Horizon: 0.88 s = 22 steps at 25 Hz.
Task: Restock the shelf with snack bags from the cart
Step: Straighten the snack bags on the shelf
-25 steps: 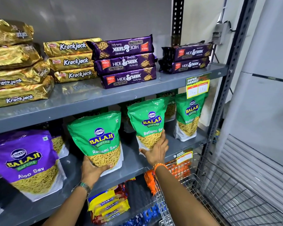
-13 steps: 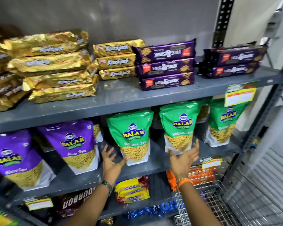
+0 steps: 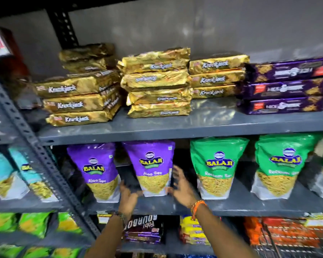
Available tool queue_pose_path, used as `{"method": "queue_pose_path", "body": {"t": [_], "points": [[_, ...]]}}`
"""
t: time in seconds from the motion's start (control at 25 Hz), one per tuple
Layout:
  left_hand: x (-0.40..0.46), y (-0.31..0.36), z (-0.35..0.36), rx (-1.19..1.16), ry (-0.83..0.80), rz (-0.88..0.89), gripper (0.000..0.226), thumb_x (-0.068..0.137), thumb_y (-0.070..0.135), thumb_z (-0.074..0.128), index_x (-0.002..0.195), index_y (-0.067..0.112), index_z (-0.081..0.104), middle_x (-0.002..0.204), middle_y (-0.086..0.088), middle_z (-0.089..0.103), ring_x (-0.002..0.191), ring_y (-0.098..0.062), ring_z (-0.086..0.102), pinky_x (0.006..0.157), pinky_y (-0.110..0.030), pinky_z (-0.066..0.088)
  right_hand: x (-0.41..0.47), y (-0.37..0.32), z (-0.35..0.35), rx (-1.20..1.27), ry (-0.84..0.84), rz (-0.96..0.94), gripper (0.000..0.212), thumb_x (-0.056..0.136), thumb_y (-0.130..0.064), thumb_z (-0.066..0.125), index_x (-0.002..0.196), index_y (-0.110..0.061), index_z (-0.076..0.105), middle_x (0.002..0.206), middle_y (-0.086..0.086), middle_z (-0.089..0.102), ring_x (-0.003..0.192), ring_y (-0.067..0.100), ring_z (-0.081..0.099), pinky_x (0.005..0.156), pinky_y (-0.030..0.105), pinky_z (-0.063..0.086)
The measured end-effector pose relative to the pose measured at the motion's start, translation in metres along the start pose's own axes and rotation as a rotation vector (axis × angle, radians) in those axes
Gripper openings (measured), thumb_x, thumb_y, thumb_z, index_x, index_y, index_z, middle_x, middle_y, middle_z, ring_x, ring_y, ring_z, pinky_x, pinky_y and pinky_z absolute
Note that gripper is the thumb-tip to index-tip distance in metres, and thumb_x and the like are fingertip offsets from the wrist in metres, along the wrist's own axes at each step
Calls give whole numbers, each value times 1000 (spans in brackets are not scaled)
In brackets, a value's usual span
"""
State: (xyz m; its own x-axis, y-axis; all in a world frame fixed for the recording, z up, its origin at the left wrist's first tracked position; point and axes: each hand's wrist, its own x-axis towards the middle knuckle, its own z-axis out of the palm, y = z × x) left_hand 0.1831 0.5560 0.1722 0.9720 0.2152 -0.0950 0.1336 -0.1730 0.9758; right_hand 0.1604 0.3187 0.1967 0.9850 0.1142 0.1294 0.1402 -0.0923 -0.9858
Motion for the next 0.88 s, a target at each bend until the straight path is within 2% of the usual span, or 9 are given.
{"method": "queue_pose_path", "body": {"t": [0.08, 0.2, 0.28, 0.32, 0.4, 0.48, 0.6, 0.72, 0.88], "points": [[-1, 25, -7, 26, -108, 32, 110, 63, 11, 84, 151, 5, 18, 154, -18, 34, 141, -34, 37, 106, -39, 42, 14, 7, 1, 20, 43, 49, 86, 79, 18, 64, 149, -7, 21, 151, 21, 41, 127, 24, 50, 90, 20, 53], [15, 29, -3, 6, -253, 78, 97, 71, 6, 80, 149, 9, 23, 145, -20, 46, 129, -31, 49, 91, -20, 52, 28, 13, 0, 3, 67, 76, 79, 82, 2, 66, 148, -9, 25, 146, 21, 48, 128, 24, 52, 102, 33, 50], [23, 28, 1, -36, -273, 53, 105, 61, 28, 90, 146, 11, 30, 140, -22, 54, 125, -35, 55, 98, -35, 53, 35, 10, 0, 24, -32, 67, 65, 87, 4, 60, 144, -7, 31, 141, 15, 53, 121, 11, 55, 109, 40, 45], [27, 26, 3, -51, -295, 58, 104, 59, 35, 90, 143, 11, 35, 138, -23, 57, 124, -35, 57, 103, -44, 50, 38, 7, 2, 34, -59, 67, 59, 90, 6, 56, 142, -8, 33, 139, 12, 54, 118, 4, 56, 109, 37, 45], [34, 16, 8, -70, -334, 84, 89, 64, 31, 86, 140, 13, 42, 136, -22, 59, 121, -30, 58, 107, -50, 46, 40, 8, 2, 50, -54, 63, 54, 93, 7, 53, 141, -8, 34, 136, 10, 54, 114, -3, 58, 103, 27, 46], [31, 22, 11, -70, -331, 113, 75, 73, 17, 81, 138, 14, 45, 133, -18, 63, 116, -26, 61, 105, -46, 48, 37, 8, 1, 56, -26, 68, 53, 94, 5, 53, 142, -7, 34, 135, 10, 56, 114, -3, 59, 99, 21, 48], [23, 23, 18, -80, -360, 151, 62, 81, -6, 70, 134, 16, 48, 122, -13, 68, 105, -17, 65, 95, -33, 54, 30, 9, -4, 65, -11, 103, 55, 95, -3, 55, 145, -15, 36, 136, 2, 61, 122, 5, 58, 104, 26, 47], [19, 20, 21, -92, -359, 154, 64, 81, -9, 68, 136, 16, 46, 117, -7, 71, 104, -13, 67, 92, -30, 55, 25, 5, -4, 63, -16, 122, 52, 96, -3, 54, 141, -23, 40, 133, -3, 62, 122, 4, 58, 104, 26, 48], [20, 19, 18, -80, -356, 135, 63, 81, -8, 69, 133, 21, 49, 117, -3, 73, 106, -13, 67, 91, -30, 55, 20, 0, -1, 70, -2, 127, 56, 96, -3, 54, 145, -20, 35, 139, 6, 59, 124, 7, 57, 105, 27, 47]]}}
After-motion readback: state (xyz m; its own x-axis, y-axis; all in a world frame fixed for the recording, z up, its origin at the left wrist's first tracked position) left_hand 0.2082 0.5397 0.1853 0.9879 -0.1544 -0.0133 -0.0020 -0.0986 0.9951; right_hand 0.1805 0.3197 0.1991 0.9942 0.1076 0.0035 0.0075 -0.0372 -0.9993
